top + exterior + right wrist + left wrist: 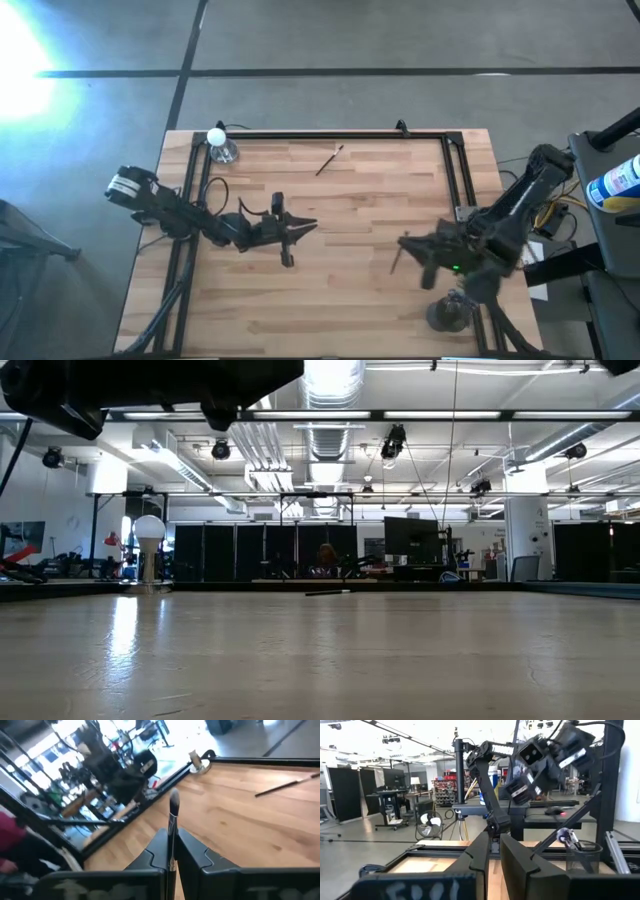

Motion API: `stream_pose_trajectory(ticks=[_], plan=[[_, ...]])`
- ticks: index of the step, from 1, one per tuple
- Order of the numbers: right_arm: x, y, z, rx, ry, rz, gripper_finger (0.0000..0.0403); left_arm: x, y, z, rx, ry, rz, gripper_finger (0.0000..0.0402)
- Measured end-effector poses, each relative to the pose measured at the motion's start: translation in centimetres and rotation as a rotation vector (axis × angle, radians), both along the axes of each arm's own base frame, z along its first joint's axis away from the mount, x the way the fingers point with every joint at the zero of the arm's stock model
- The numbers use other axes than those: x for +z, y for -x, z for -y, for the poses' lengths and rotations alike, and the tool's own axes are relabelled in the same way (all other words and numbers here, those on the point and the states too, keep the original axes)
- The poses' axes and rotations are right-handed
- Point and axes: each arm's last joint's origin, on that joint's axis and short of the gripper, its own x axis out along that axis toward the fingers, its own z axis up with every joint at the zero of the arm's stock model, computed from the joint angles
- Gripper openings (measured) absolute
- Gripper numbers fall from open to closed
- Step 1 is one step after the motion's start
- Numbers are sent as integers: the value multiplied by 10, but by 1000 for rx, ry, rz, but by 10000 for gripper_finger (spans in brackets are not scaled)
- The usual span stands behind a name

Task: Pick & Place Makeup Brushes
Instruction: Put the black eyeshadow brush into the makeup holder

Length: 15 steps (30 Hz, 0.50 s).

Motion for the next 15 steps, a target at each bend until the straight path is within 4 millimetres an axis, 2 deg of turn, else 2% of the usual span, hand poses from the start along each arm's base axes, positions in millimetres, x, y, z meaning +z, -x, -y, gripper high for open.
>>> stream_pose_trajectory(ticks=[3, 6, 11, 15], plan=[[14, 10, -5, -9, -37, -4, 14, 0, -1, -2, 8, -4, -3, 41], [26, 6, -12, -17, -53, -53, 14, -1, -1, -3, 8, -9, -14, 41], [35, -8, -28, -52, -110, -246, 13, -3, -1, -3, 9, -16, -29, 41], [38, -14, -43, -163, -183, -432, 13, -4, -2, -3, 11, -26, -44, 41]])
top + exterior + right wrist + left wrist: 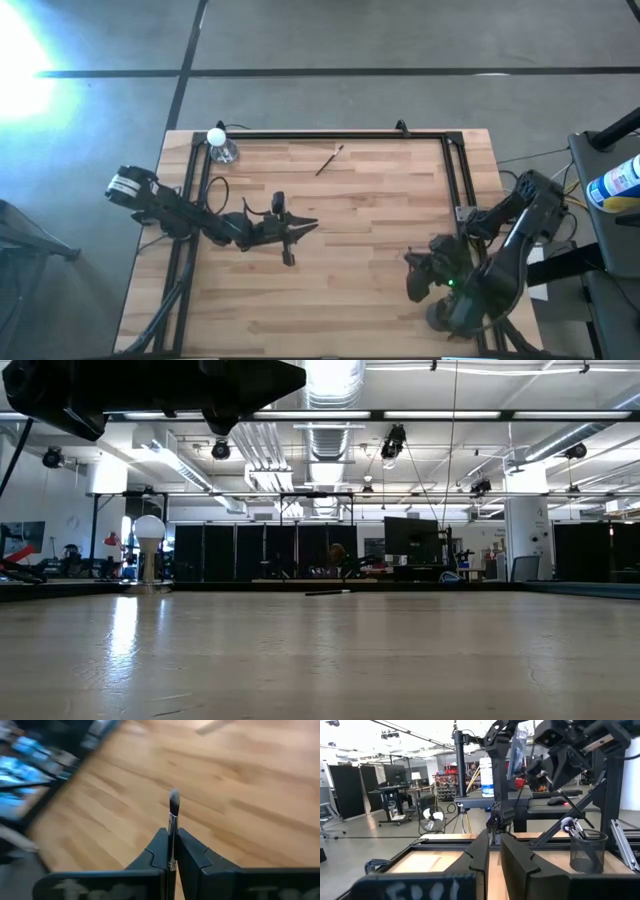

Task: Pick & Place Makeup Brushes
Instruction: Put the black eyeshadow brush into the makeup holder

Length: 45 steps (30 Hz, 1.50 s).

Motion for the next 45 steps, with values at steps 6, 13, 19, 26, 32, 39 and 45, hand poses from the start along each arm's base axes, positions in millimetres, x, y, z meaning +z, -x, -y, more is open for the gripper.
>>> stream_pose_trajectory(ticks=[6, 13, 19, 26, 32, 39, 45], plan=[[8, -6, -32, -48, -88, -110, 13, 0, 0, 0, 3, -12, -6, 41], [-4, -12, -47, -53, -127, -211, 13, -2, 0, 0, -3, -19, -23, 41], [-16, -4, -50, -25, -92, -273, 13, -3, -1, 0, -14, -27, -30, 41], [-24, 13, -60, 87, -22, -336, 13, -3, -1, 0, -15, -30, -37, 41], [-37, 30, -65, 138, 34, -371, 13, -4, -1, 0, -17, -14, -40, 42], [-62, 46, -63, 78, 42, -444, 13, -5, -1, 0, -19, -7, -52, 42], [-70, 54, -63, -5, -5, -449, 22, -5, -1, 0, -21, 6, -53, 42]])
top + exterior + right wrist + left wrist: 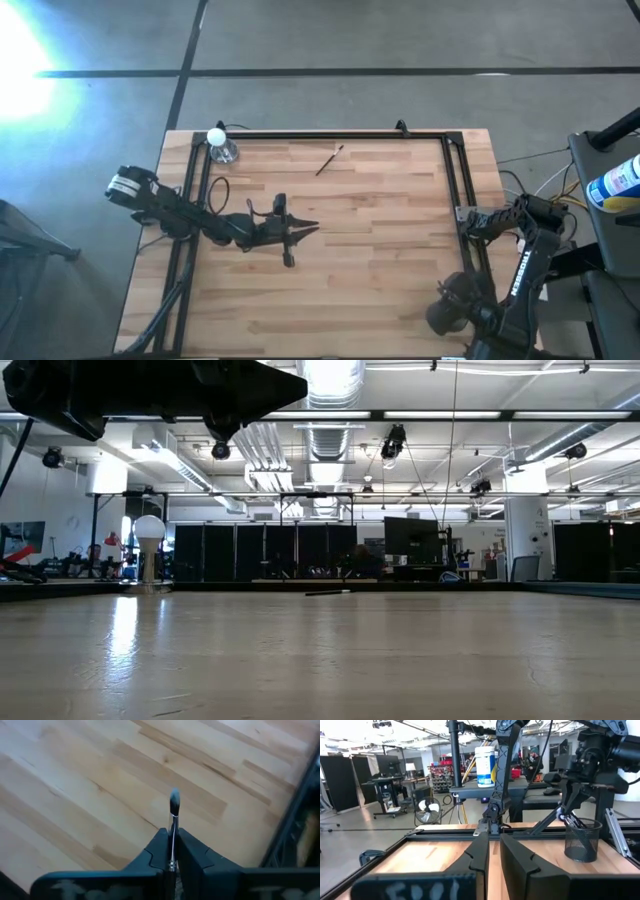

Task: Pick & Place Makeup Brushes
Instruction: Put the black eyeshadow brush into the makeup holder, then put the black lash brush into the makeup holder

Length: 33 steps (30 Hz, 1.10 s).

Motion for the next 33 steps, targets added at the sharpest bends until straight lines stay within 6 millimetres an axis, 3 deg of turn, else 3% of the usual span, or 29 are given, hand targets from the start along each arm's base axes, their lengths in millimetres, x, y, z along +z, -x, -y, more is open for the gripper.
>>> stream_pose_trajectory(ticks=[9, 15, 19, 25, 33], plan=[[-2, -1, 1, -26, -13, -18, 92, 0, 0, 0, -4, 26, -1, 42], [-2, -5, 3, -45, -14, -16, 112, -1, 0, 0, -4, 30, -4, 42], [-2, -8, 4, -54, -16, -16, 90, -1, 0, 0, -4, 29, -7, 42], [3, -9, 1, -26, -35, -28, 18, -2, 0, 0, -4, 27, -14, 42], [5, -9, 0, -28, -90, -163, 8, -2, 0, 0, -4, 27, -14, 42]])
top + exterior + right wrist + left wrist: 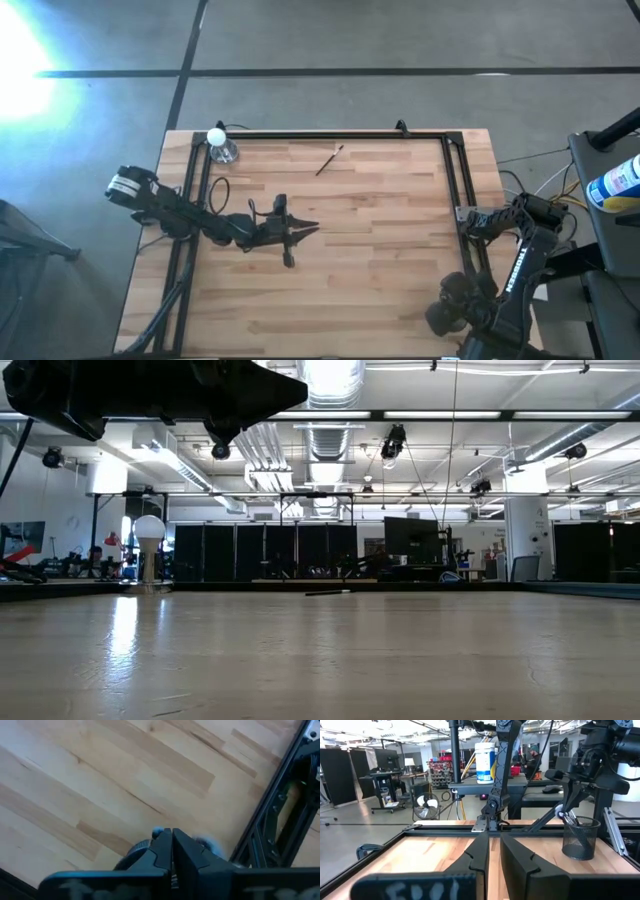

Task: Pick & Place Makeup Brushes
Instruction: Put the black lash brush into the makeup holder

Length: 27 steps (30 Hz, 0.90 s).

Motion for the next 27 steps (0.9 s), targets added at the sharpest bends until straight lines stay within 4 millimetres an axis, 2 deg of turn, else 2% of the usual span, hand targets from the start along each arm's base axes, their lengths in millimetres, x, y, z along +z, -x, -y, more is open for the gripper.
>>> stream_pose_trajectory(ticks=[7, 14, 18, 27], plan=[[5, -4, 6, -6, -3, 18, 8, 0, 0, 0, 0, -2, -5, 42], [6, -16, 7, 76, -26, 26, 8, -1, 0, 0, 0, -2, -8, 42], [4, -20, 8, 64, -86, -63, 8, -1, 0, 0, 0, -3, -10, 42], [4, -18, 8, 15, -139, -141, 8, -2, 0, 0, 0, -5, -18, 42]])
